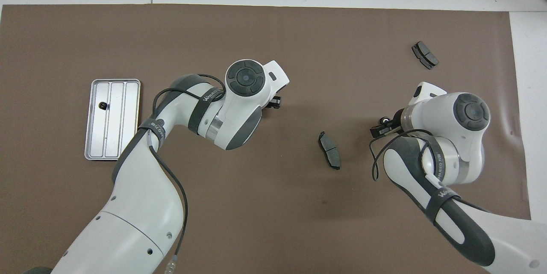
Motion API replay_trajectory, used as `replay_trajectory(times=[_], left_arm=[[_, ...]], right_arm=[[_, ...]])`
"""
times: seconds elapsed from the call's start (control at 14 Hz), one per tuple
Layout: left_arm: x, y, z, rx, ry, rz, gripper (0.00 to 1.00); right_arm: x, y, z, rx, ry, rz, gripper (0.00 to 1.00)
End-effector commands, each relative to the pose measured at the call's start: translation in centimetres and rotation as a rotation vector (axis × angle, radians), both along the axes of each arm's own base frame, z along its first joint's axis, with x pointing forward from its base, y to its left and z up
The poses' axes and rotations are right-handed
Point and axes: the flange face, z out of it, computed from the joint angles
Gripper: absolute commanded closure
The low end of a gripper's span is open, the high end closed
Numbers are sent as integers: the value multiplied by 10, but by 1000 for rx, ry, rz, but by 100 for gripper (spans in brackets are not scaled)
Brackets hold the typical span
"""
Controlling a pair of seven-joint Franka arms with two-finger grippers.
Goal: Pick bearing gear from pile to tray
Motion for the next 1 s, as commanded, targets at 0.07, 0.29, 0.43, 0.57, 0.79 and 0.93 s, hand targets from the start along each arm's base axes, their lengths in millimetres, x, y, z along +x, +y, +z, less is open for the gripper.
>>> replay_trajectory(times=[0.07,0.29,0.43,0.57,0.79,0.93], left_arm=[[-1,-3,-8,12,-28,-21,26],[-4,-2,-15,18,-23,-30,30],[-5,-2,-16,21,-20,-33,38],[-4,-1,-16,22,-20,-33,59],[-3,2,-15,29,-9,-34,97],[5,11,-9,17,-1,-8,100]], right_arm=[[-11,-5,1,12,-35,19,40],[-11,-6,0,8,-38,25,40],[-11,-7,-1,5,-37,38,40],[-11,-11,-1,-1,-36,38,40],[-11,-11,-3,-2,-33,40,41],[-11,-11,-3,-2,-33,34,41]])
